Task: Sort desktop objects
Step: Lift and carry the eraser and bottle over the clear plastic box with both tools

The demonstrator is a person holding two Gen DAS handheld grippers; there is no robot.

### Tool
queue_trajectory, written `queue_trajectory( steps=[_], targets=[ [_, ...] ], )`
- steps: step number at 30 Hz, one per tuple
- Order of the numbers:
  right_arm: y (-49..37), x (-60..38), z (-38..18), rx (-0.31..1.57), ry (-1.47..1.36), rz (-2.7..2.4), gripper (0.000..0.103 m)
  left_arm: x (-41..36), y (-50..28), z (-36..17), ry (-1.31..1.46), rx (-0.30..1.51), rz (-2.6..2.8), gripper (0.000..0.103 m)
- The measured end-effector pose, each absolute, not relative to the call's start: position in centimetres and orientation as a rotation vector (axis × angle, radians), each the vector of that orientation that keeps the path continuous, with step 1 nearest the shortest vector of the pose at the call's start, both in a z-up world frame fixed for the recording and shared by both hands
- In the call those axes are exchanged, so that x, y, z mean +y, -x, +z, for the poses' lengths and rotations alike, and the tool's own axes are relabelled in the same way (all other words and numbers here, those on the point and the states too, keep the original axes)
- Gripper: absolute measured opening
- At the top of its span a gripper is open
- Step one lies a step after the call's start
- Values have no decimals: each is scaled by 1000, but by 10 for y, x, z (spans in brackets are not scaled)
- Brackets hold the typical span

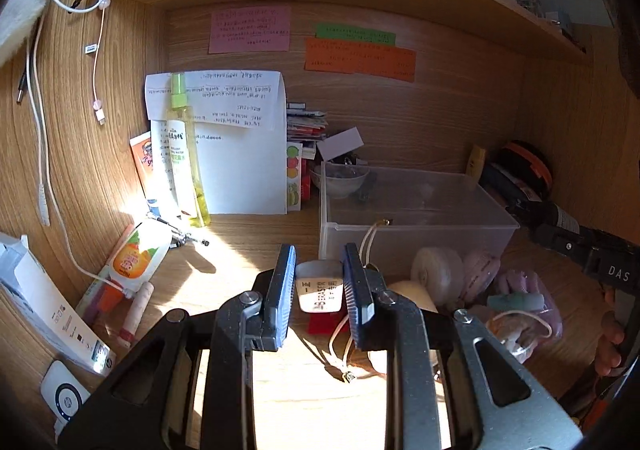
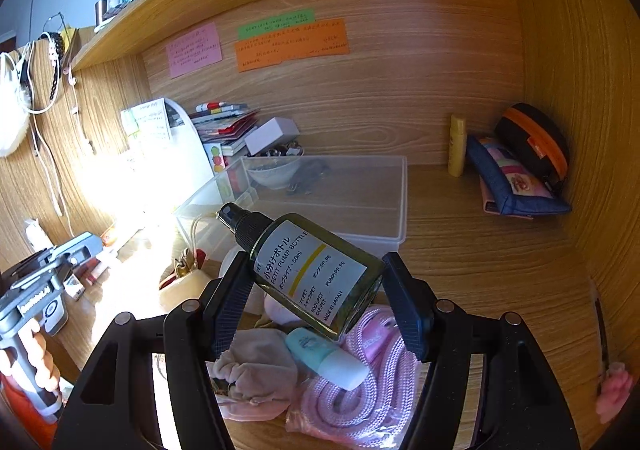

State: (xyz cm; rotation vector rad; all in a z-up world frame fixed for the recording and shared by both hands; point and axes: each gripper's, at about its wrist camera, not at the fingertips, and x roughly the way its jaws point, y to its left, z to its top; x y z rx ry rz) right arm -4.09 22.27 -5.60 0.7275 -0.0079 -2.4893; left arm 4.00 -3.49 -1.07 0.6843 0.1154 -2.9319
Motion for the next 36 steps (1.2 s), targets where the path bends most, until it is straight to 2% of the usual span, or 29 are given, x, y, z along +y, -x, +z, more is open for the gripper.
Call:
queue_trajectory(
  steps=[11, 23, 36],
  targets=[
    [67, 219, -38, 15, -706, -2534, 62, -37, 15, 14, -655, 124, -3009, 23],
    [117, 203, -24, 64, -732, -2511, 62, -22, 78, 28, -691, 30, -3054, 23],
    [163, 175, -40, 171, -830, -2468, 62, -19, 141, 2, -892, 65, -3063, 23]
  ],
)
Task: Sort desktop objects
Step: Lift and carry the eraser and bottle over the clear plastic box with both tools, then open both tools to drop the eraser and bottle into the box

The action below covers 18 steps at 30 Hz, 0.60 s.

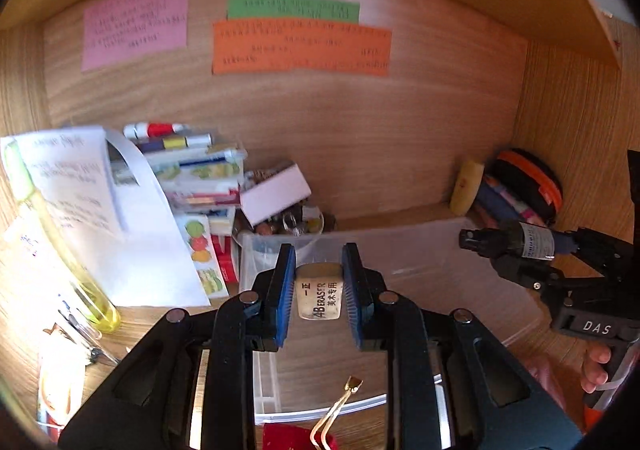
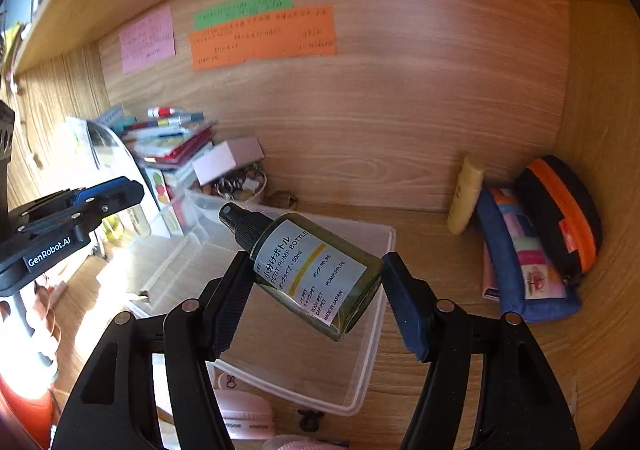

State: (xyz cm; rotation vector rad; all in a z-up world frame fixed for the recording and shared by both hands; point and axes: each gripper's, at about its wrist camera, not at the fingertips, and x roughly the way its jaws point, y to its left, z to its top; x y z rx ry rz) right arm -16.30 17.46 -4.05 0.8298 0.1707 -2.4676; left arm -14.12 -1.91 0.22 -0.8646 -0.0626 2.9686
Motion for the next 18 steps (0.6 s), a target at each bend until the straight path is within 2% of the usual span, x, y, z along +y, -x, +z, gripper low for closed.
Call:
queue_trajectory(
  steps=[7, 18],
  targets=[
    [178, 167, -65, 160, -952, -2374, 62, -21, 156, -24, 988, -113, 2874, 23],
    [180, 168, -71, 161, -977, -2354, 62, -11, 166, -48, 1105, -38, 2839, 23]
  ],
)
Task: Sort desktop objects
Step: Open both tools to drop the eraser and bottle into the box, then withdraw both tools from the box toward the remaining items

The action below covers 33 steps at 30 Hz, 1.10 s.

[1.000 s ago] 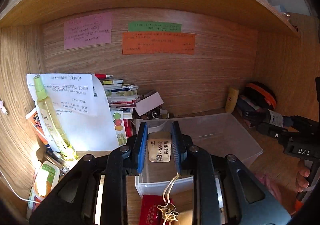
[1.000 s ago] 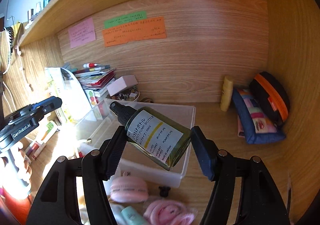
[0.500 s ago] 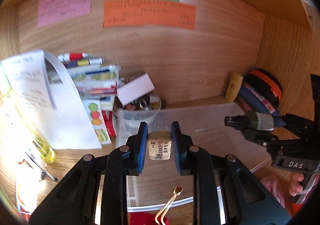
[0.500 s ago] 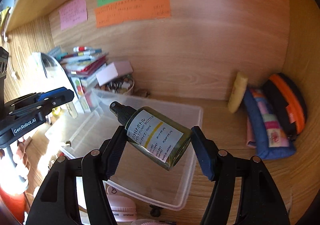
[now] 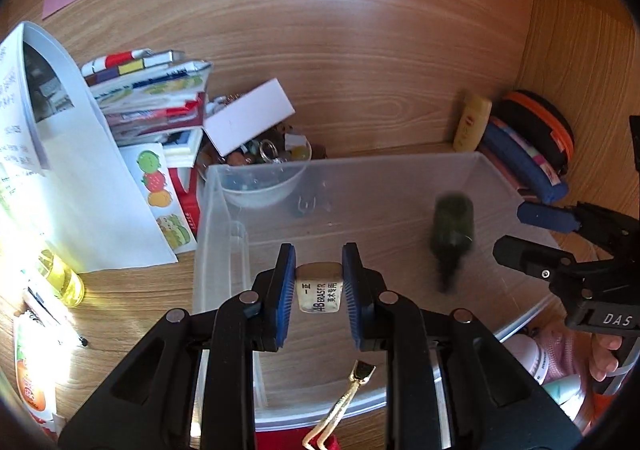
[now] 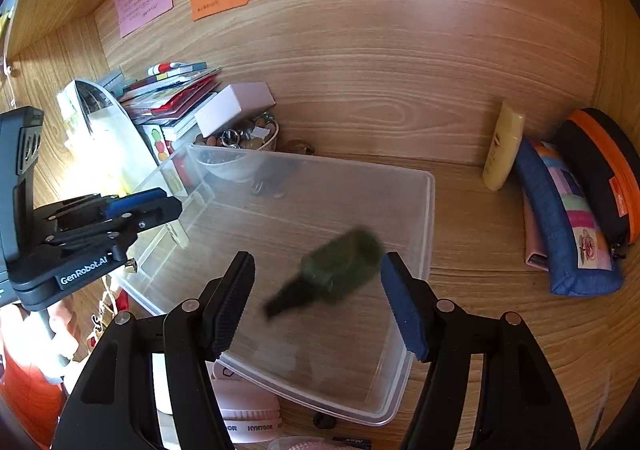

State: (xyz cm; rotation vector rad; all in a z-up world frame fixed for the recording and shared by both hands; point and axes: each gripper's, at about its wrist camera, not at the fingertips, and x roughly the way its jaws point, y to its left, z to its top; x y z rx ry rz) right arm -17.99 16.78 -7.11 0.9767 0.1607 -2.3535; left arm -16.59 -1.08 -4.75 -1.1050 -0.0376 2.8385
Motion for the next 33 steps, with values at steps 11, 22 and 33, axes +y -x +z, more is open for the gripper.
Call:
queue_trajectory(
  steps=[11, 22, 33],
  targets=[
    [167, 158, -71, 230, -933, -2369, 64, -13, 164, -45, 1076, -50, 2844, 37],
    [144, 172, -47, 168, -695, -2453, 96, -16, 143, -21, 901, -83, 2894, 78],
    [128, 211, -17, -8, -537, -2468, 103, -22, 116, 9, 812, -28, 2982, 101]
  ],
)
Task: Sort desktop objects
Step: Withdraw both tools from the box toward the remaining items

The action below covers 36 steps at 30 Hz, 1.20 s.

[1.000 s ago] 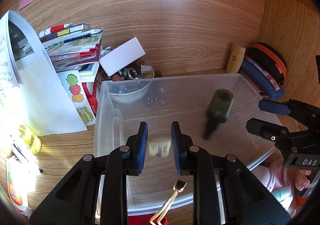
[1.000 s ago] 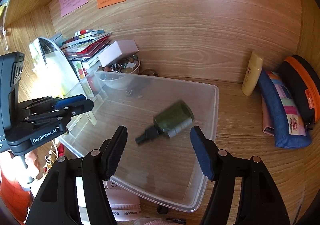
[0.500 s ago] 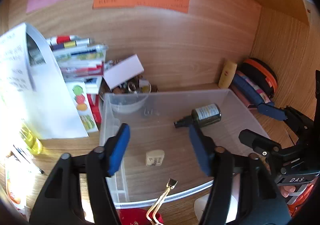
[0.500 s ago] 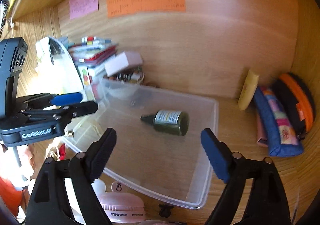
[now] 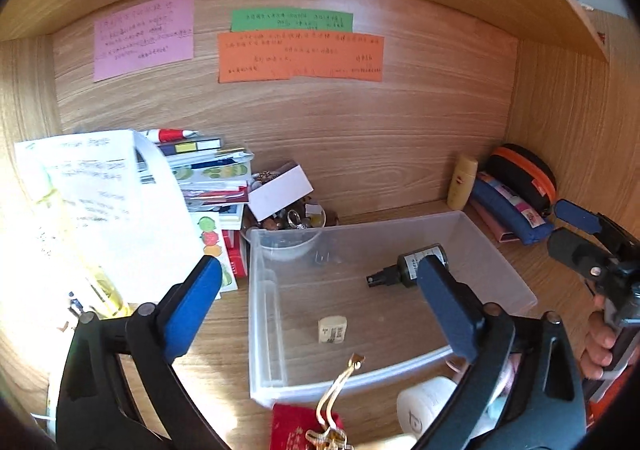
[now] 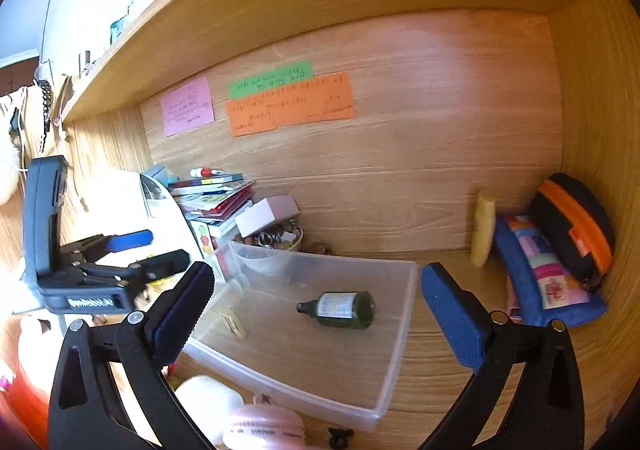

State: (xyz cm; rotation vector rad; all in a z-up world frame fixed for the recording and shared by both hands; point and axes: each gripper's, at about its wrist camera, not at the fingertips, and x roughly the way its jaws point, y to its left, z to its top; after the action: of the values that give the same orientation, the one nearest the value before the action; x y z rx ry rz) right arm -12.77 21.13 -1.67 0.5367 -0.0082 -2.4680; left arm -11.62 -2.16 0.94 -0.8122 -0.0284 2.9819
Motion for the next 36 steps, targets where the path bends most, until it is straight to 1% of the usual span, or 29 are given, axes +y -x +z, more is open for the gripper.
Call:
queue_trajectory(
  steps=[3, 7, 11, 18, 22, 26, 31, 36],
  targets=[
    [118, 213, -17, 128, -538, -2627, 103, -30, 105, 11, 831, -77, 2985, 102],
    [102, 212, -30, 291, -580, -2643, 103, -40, 90, 5, 852, -167, 3023, 102],
    [85, 211, -46, 385, -632, -2633, 103, -43, 73, -6, 882, -142, 3037, 102],
    [54, 218, -59, 381, -655, -2555, 103, -41, 44, -24, 942, -43, 3024, 102],
    [43, 213, -64, 381, -675, -2495, 103, -45, 33, -35, 989, -26, 3002, 102],
    [42, 207, -74, 345, -741, -2410, 103, -54, 32, -46, 1051, -50, 3002, 102],
    [45, 198, -80, 370, -782, -2355, 103, -68, 46, -58, 1148, -172, 2861, 102],
    [57, 184, -86, 392, -832, -2302, 103, -69, 67, -78, 1282, -202, 2761, 102]
  ],
)
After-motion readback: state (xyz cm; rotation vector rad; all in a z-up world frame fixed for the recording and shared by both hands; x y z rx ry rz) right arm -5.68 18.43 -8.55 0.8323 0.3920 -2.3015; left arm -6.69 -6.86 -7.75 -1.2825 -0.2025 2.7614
